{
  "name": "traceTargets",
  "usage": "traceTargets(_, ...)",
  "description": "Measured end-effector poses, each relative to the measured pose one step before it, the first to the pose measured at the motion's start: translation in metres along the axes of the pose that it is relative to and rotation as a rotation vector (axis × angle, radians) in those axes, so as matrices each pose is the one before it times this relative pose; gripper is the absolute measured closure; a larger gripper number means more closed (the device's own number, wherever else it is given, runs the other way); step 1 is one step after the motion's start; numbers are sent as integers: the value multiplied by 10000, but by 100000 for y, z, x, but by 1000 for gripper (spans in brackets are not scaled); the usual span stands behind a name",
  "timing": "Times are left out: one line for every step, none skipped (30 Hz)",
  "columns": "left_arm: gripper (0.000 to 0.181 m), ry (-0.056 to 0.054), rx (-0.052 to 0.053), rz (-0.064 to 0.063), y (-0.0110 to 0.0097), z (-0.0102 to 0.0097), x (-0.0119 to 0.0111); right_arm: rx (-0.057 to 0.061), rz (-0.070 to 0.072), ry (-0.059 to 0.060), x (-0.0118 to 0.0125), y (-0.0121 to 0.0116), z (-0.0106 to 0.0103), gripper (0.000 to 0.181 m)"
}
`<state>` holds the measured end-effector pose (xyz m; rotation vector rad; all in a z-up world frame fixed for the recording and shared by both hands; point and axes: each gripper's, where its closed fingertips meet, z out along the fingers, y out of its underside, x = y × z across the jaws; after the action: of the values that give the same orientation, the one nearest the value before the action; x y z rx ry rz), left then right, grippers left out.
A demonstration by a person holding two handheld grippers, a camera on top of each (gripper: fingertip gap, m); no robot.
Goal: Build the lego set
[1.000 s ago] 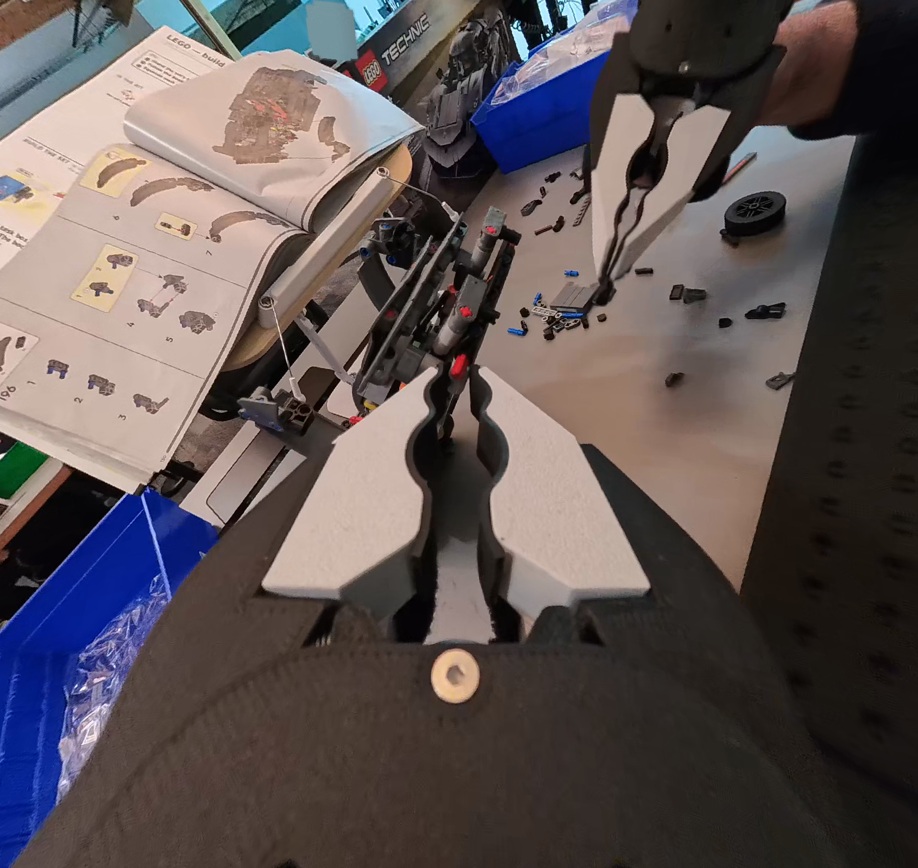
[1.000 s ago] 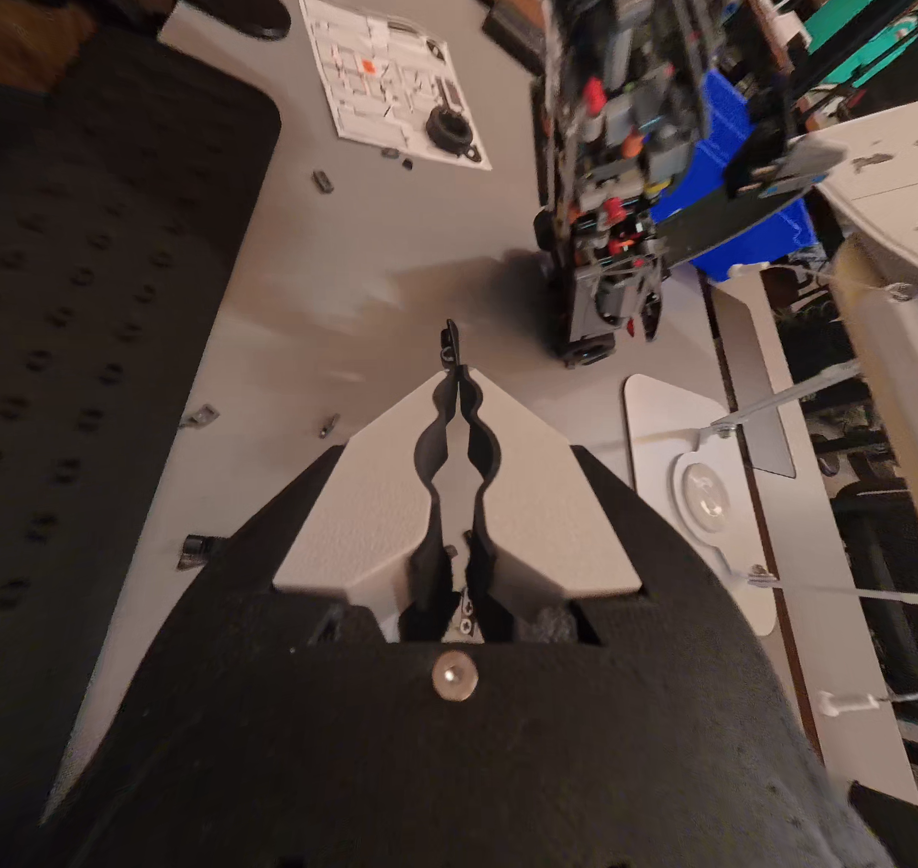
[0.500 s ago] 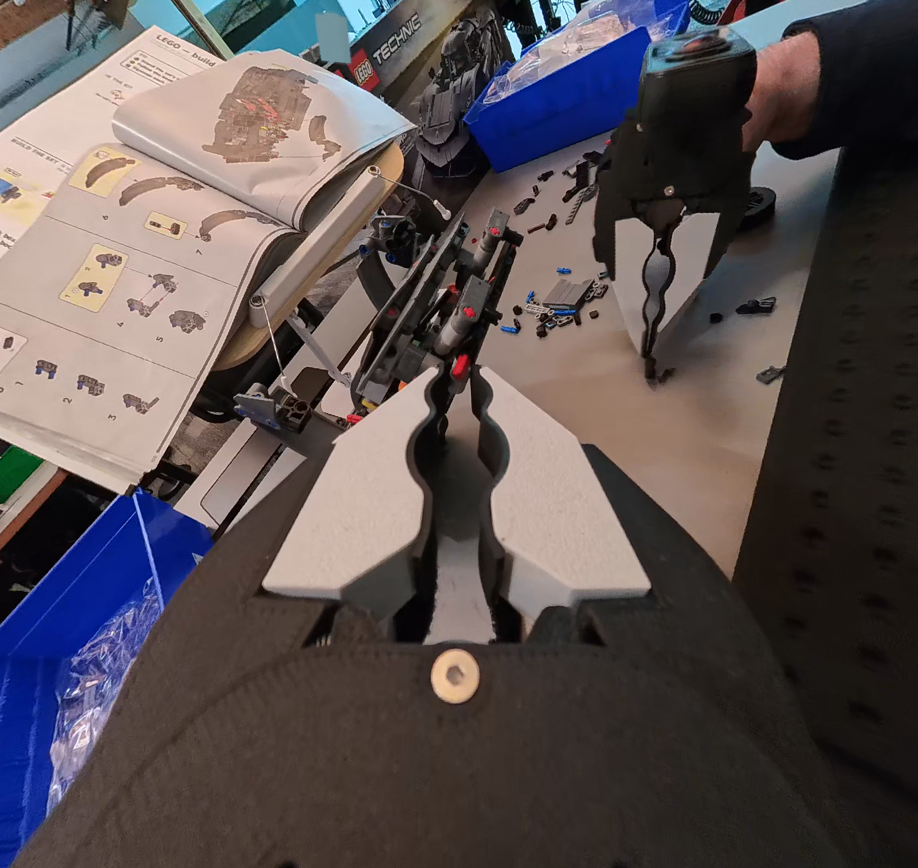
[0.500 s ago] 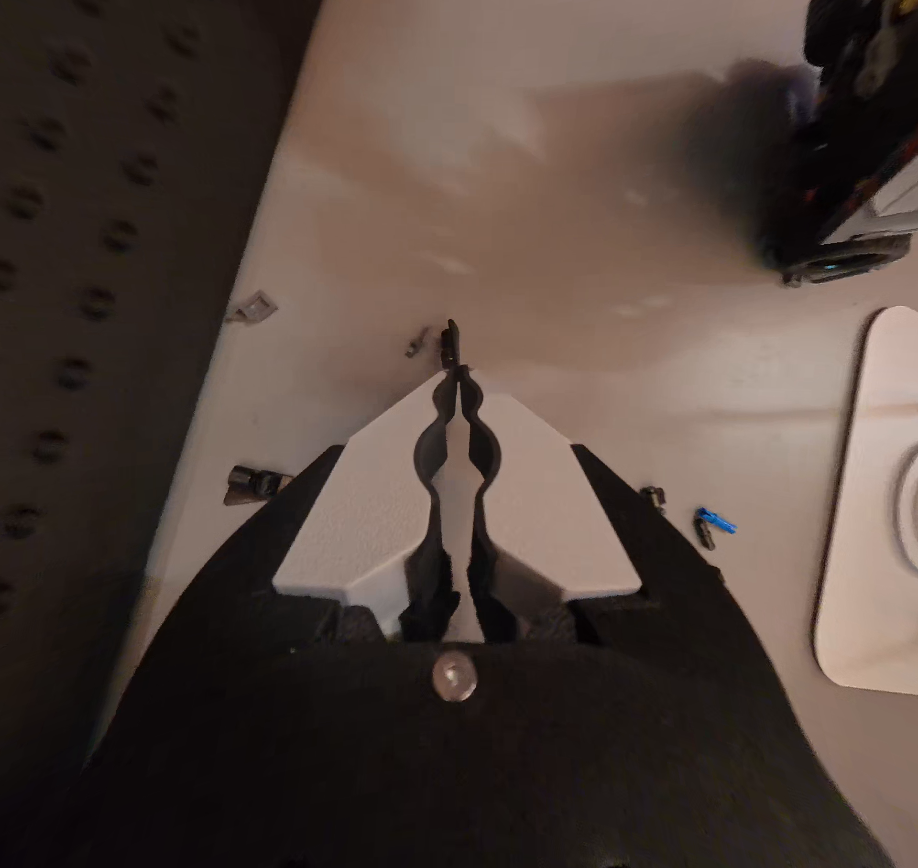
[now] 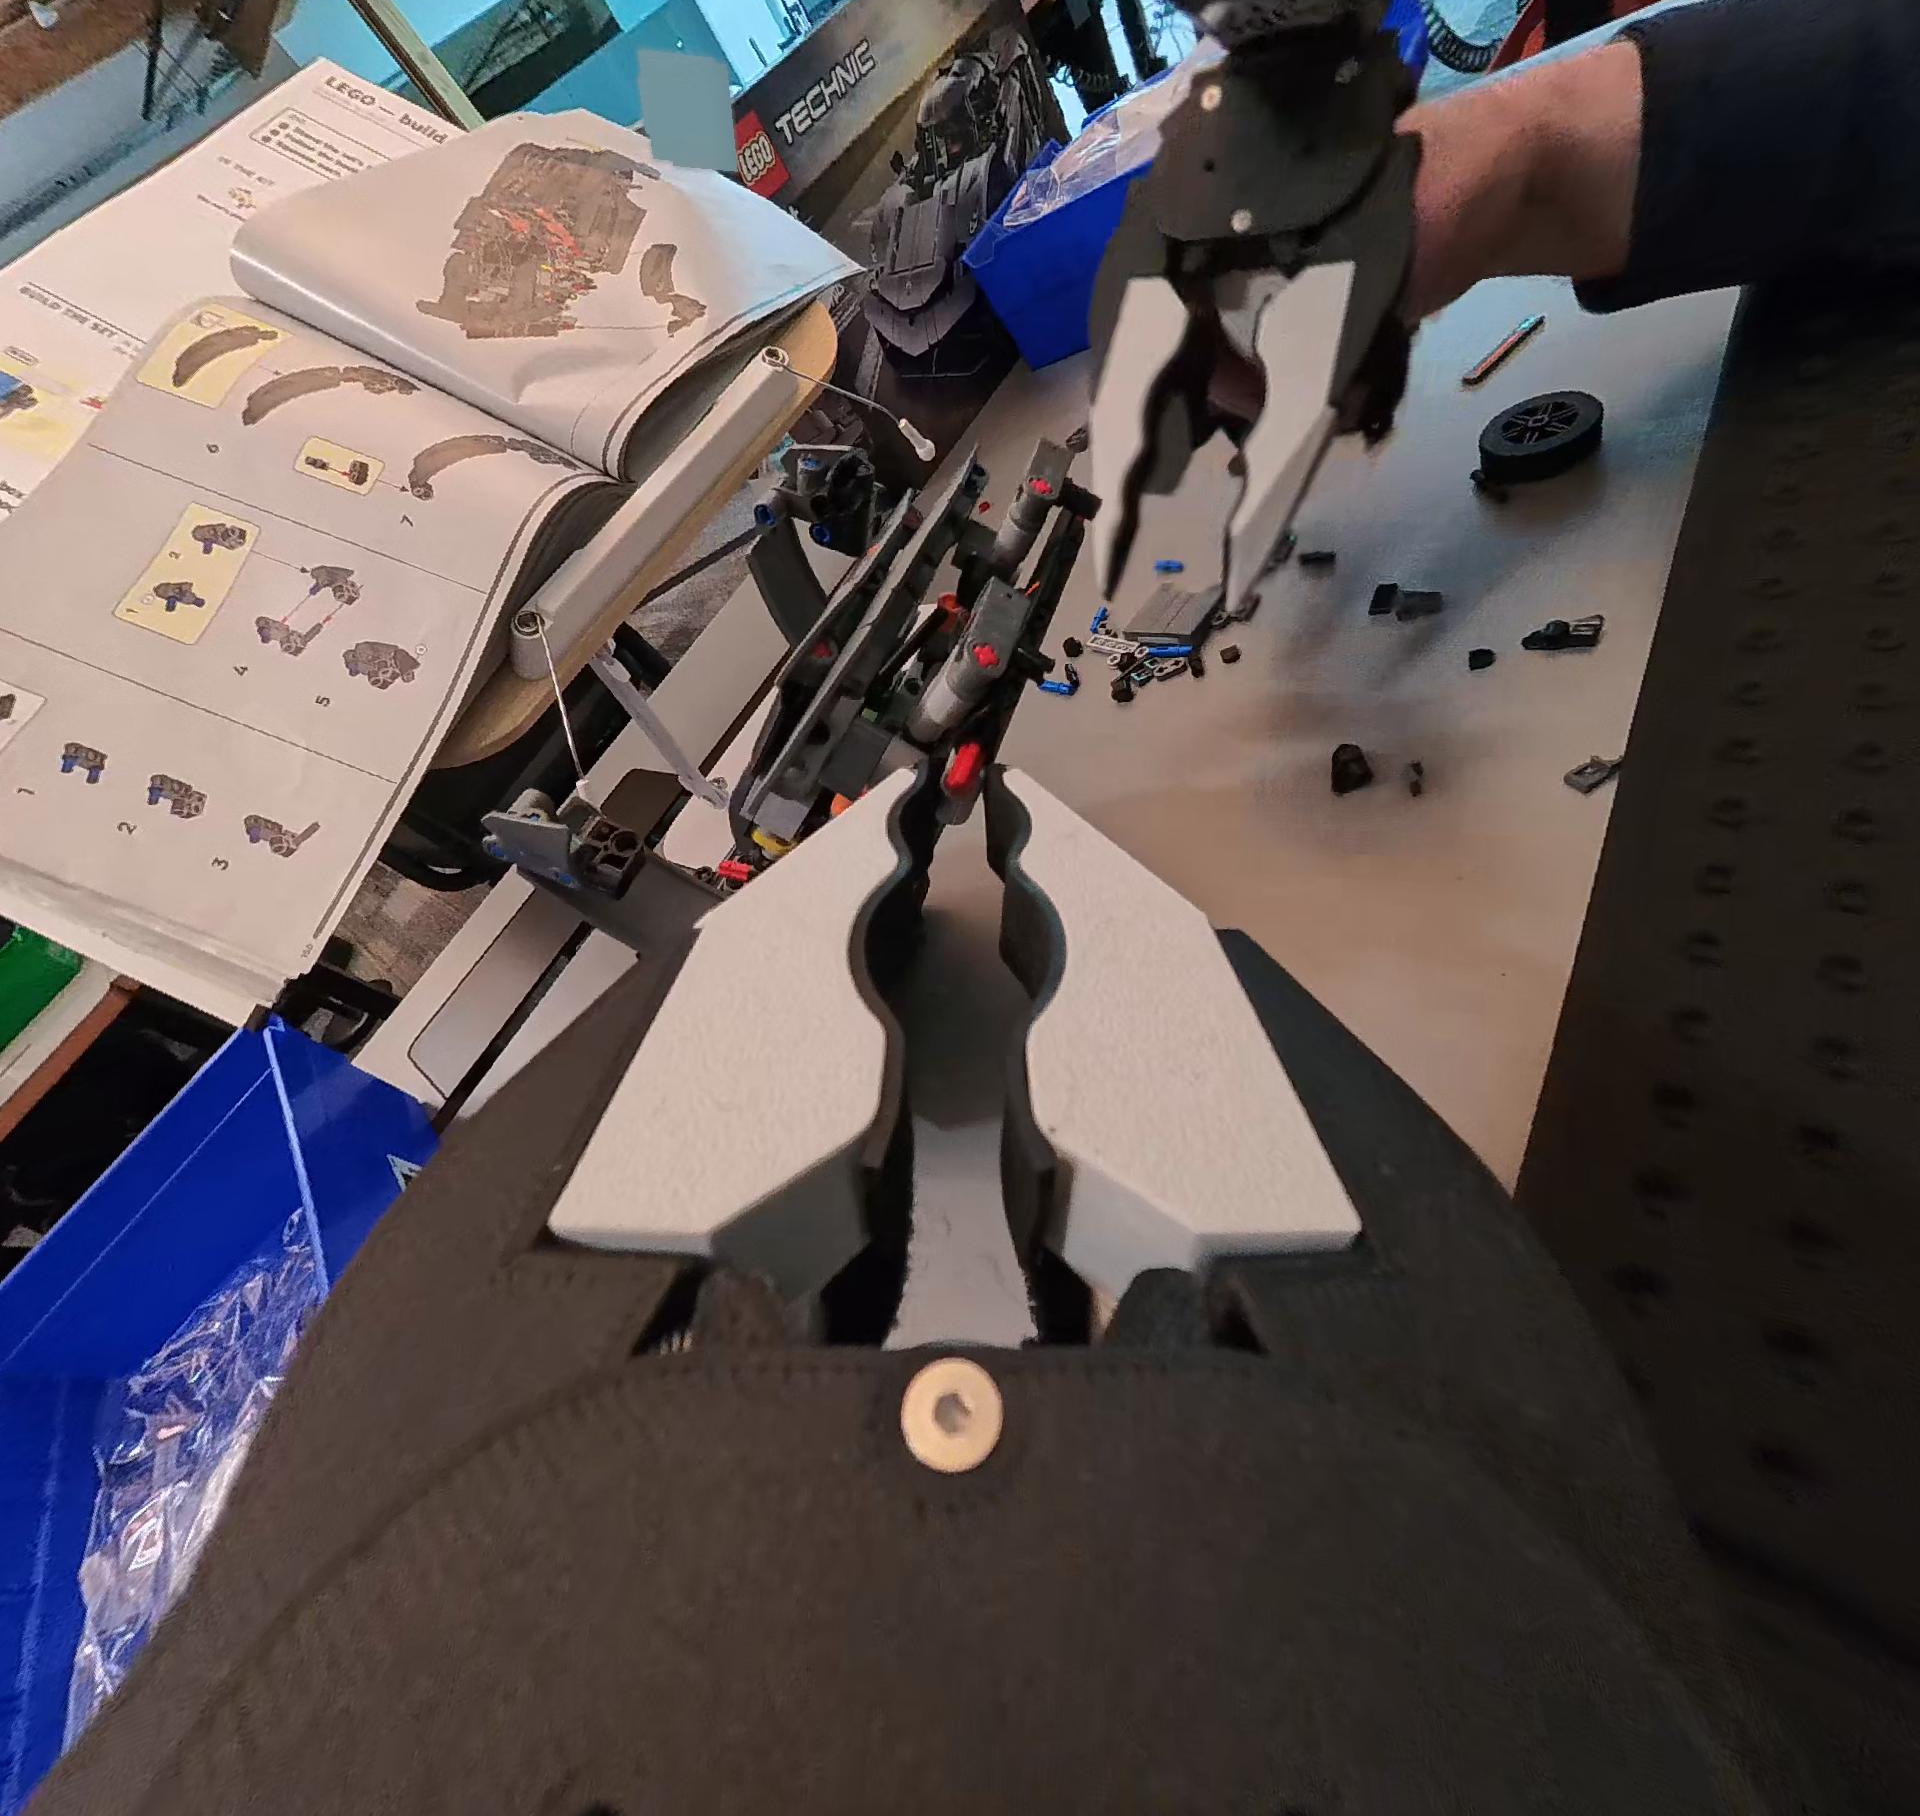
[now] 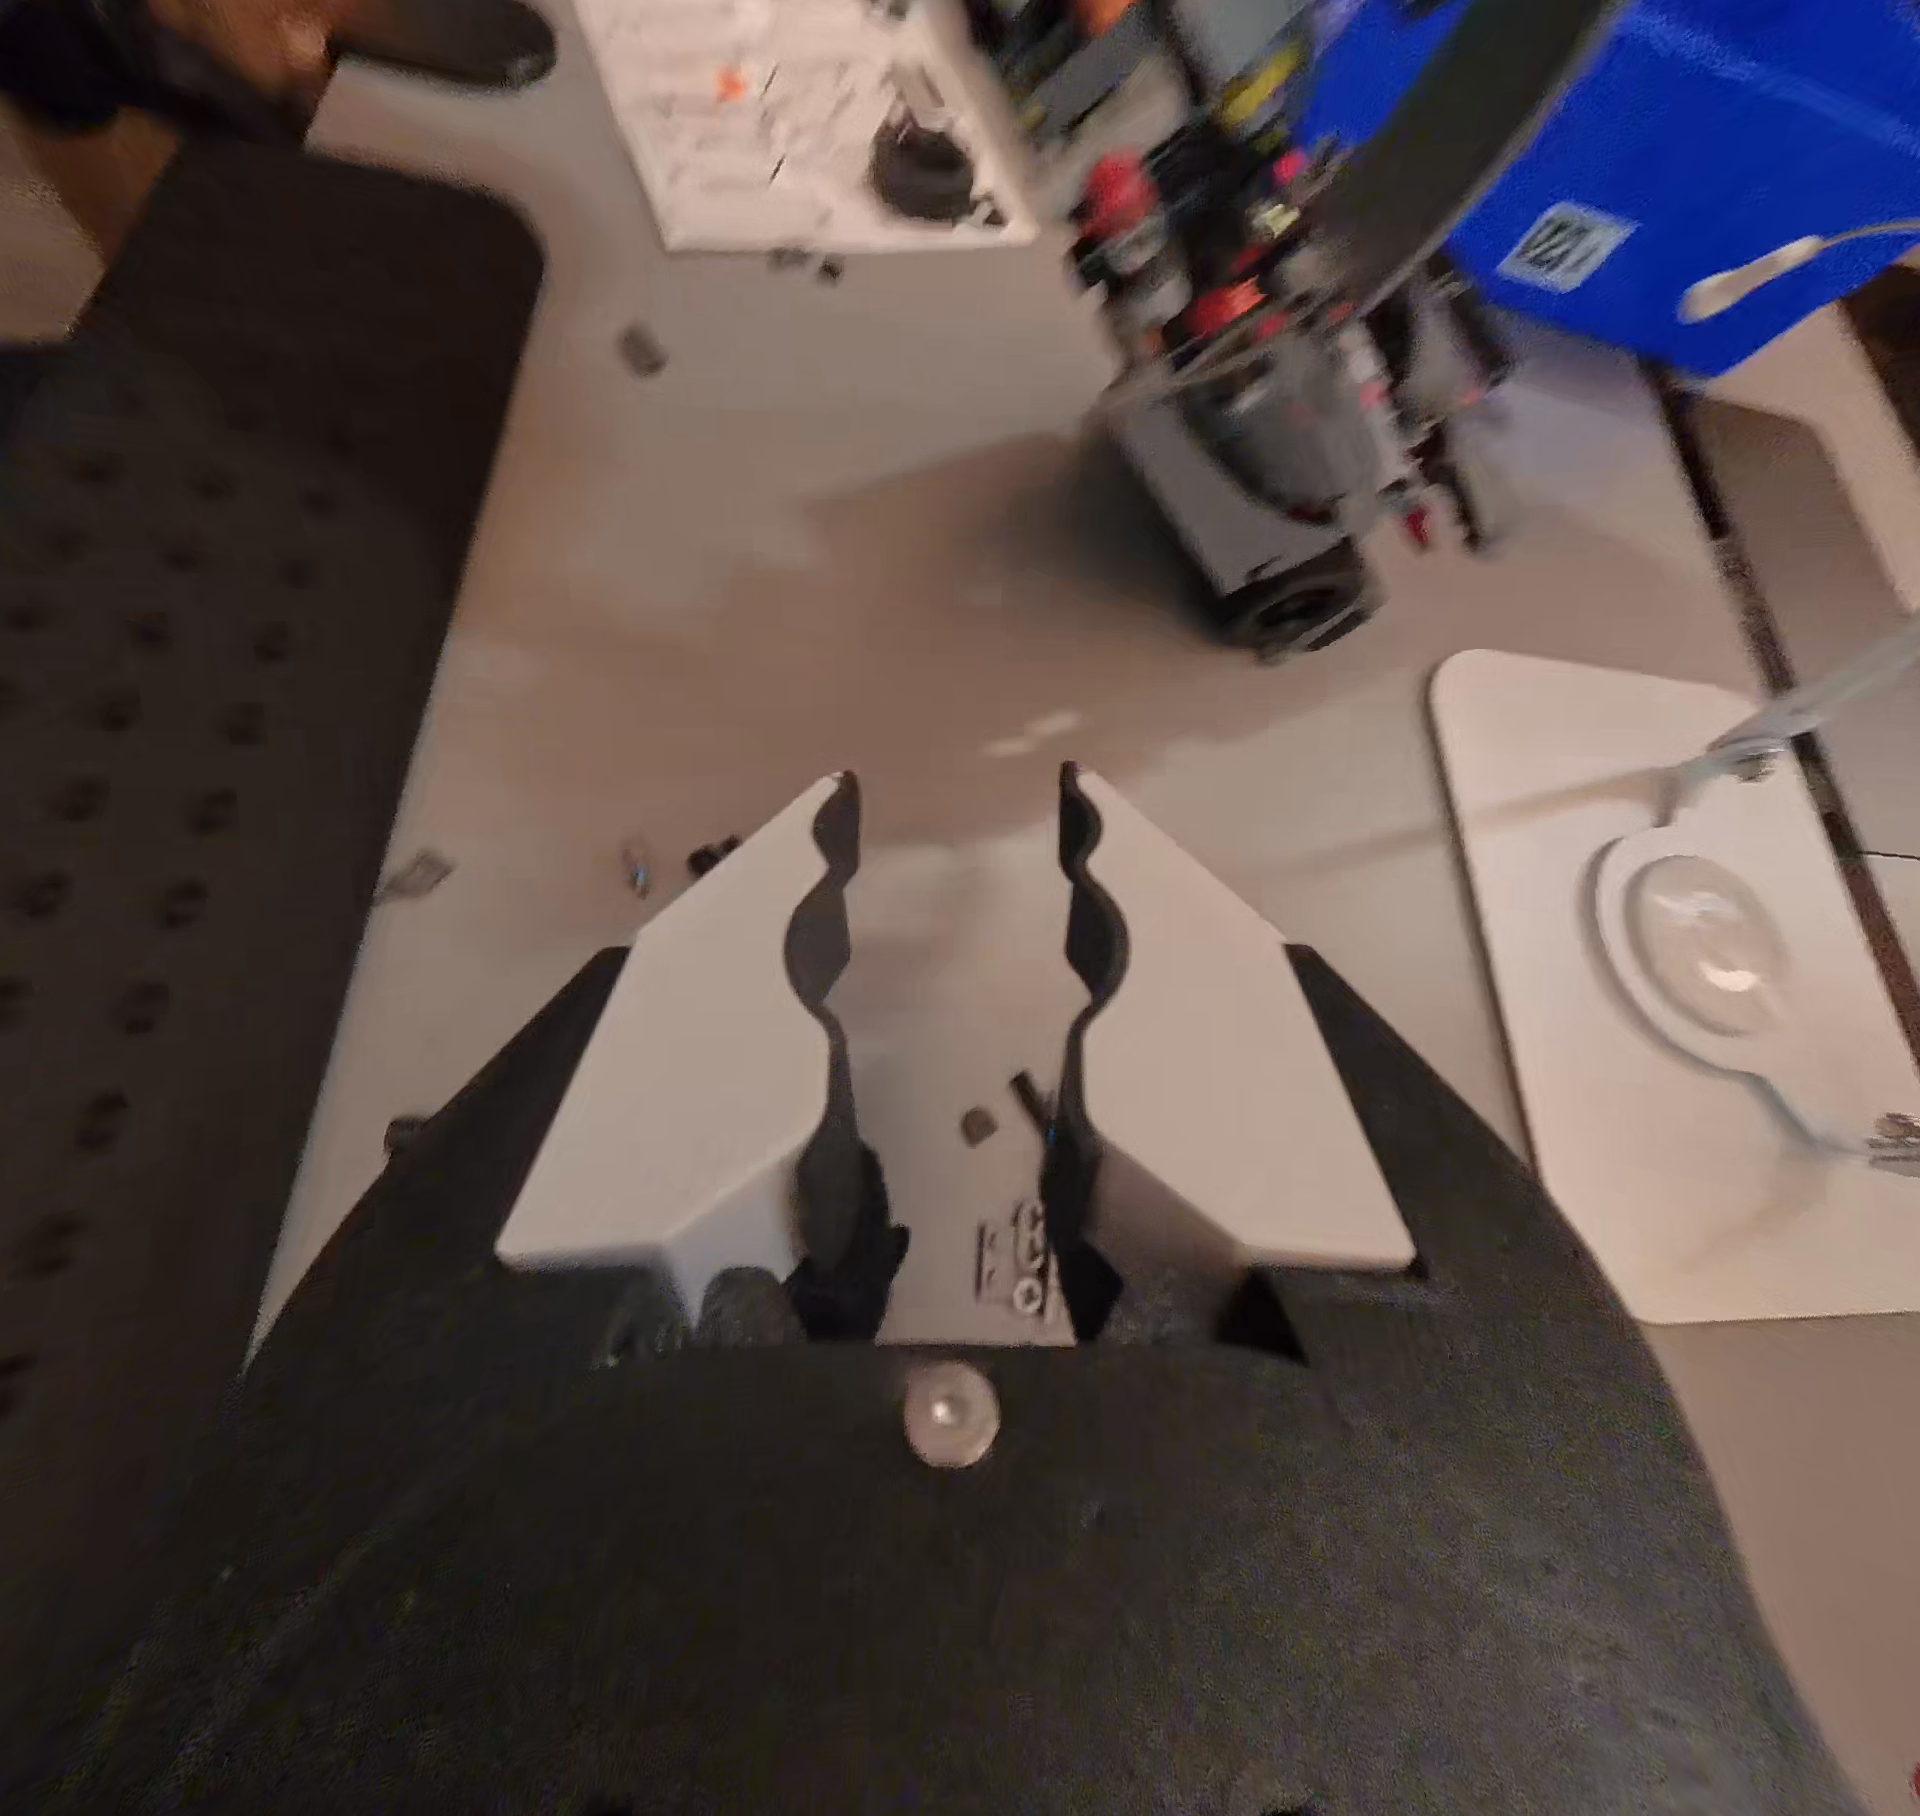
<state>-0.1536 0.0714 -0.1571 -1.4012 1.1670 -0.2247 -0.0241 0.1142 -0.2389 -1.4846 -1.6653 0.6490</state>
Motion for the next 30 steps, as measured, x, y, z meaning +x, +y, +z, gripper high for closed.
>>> traceTargets(175, 6, 13, -8, 2, -20, -4, 418, 32, 299, 769, -980, -331, 142)
traceTargets(175, 13, 12, -11, 24, -23, 12, 434, -106, 461, 904, -1065, -344, 141)
traceTargets(175, 21, 10, -14, 22, -21, 12, 371, -98, 382, 773, -1044, -229, 141)
traceTargets(175, 17, 13, -7, 19, -36, -12, 305, -27, 240, 619, -1018, -78, 138)
traceTargets(175, 14, 12, -8, 11, -19, -30, 254, -19, 225, 622, -930, 60, 137)
traceTargets(175, -9, 15, -3, -15, -18, -47, 145, -93, 129, 432, -715, 202, 138)
traceTargets(175, -4, 1, -9, -21, -15, -60, 63, -135, 46, 277, -519, 301, 138)
traceTargets(175, 19, -13, -8, -6, 7, -16, 86, -84, 79, 347, -454, 337, 138)
traceTargets(175, 9, -11, 11, -18, 6, -8, 102, -34, -6, 224, -377, 377, 137)
traceTargets(175, 10, -10, 3, -5, 6, 16, 100, -52, -119, -38, -303, 376, 136)
traceTargets(175, 28, -12, -6, 18, 15, 50, 129, -69, -36, -23, -334, 340, 138)
traceTargets(175, 21, -11, 12, 24, -4, 67, 138, -40, -41, -94, -355, 294, 138)
traceTargets(175, -6, -1, 12, 20, -8, 38, 128, -61, -99, -234, -376, 244, 139)
traceTargets(175, 1, -2, -11, 20, -17, 30, 103, -130, 61, -10, -327, 155, 143)
traceTargets(175, 16, -6, -8, 28, -13, 41, 55, -46, 153, 226, -241, 136, 144)
traceTargets(175, 21, -5, 6, 24, -18, 45, 74, 140, 49, 222, -239, 154, 142)
traceTargets(175, 8, -7, 14, 18, -22, 17, 174, 210, -11, 168, -396, 188, 137)
traceTargets(175, -11, -4, 7, 0, -15, -6, 229, 96, 12, 126, -485, 194, 133)
traceTargets(175, -4, 2, 0, -7, -8, -15, 140, -39, 5, 29, -336, 214, 132)
traceTargets(175, 18, -9, 4, 12, -6, 23, -5, -69, 9, 22, -101, 222, 136)
traceTargets(175, 0, -10, 11, 4, -12, 11, -53, -63, 75, 130, 22, 207, 146)
traceTargets(175, -1, -20, 3, 25, -20, 4, -17, -65, 60, 128, 7, 151, 148)
traceTargets(175, -8, -21, 2, 16, -30, -3, 37, -61, -14, -2, -73, 26, 149)
traceTargets(175, -75, 9, 10, -13, -57, -98, 41, -61, -7, -17, -85, -39, 149)
traceTargets(175, -103, 20, -28, -22, -75, -172, -13, -80, 5, -48, 11, -38, 149)
traceTargets(175, -30, 20, -76, 1, -77, -114, 1, -115, -21, -110, 14, -82, 149)
traceTargets(175, -20, 31, -49, -1, -71, -102, 15, -107, -33, -105, 33, -150, 150)
traceTargets(175, -98, 49, -34, -21, -83, -200, -27, -73, -17, -22, 136, -155, 150)
traceTargets(175, -37, 37, -69, -7, -53, -128, -6, -54, -42, -33, 144, -177, 150)
traceTargets(175, 36, 24, -76, 11, -18, -24, 41, -13, -83, -83, 97, -197, 150)
